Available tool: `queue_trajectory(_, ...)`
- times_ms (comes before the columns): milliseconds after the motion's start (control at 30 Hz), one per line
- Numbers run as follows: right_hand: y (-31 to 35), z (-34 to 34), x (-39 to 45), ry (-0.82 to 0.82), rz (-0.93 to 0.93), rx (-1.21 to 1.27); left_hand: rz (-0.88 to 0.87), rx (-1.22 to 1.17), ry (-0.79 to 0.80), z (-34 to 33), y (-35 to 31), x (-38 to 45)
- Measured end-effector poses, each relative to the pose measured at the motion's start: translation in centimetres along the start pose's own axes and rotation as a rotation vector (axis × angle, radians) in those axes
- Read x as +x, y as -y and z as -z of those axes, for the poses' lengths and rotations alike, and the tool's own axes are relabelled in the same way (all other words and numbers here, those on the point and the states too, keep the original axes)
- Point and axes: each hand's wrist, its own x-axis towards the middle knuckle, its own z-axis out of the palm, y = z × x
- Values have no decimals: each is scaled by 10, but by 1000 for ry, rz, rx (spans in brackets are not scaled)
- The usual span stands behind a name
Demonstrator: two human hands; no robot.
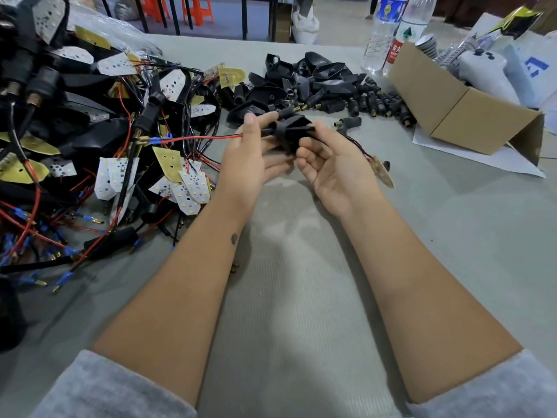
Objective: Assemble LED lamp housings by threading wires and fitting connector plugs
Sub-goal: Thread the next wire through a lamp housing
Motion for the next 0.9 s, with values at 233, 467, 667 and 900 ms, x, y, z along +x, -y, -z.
queue_trajectory(233,2,3,1,-34,12,96,10,-118,17,1,-4,0)
queue_trajectory(467,2,4,4,-53,15,60,65,-110,133,-2,-2,-3)
queue_trajectory(667,-6,-1,5,-17,58,-200,5,-3,84,-3,0,-5)
queue_trajectory(900,-4,-2,5,-69,39,-137,13,-57,-181,7,-4,2)
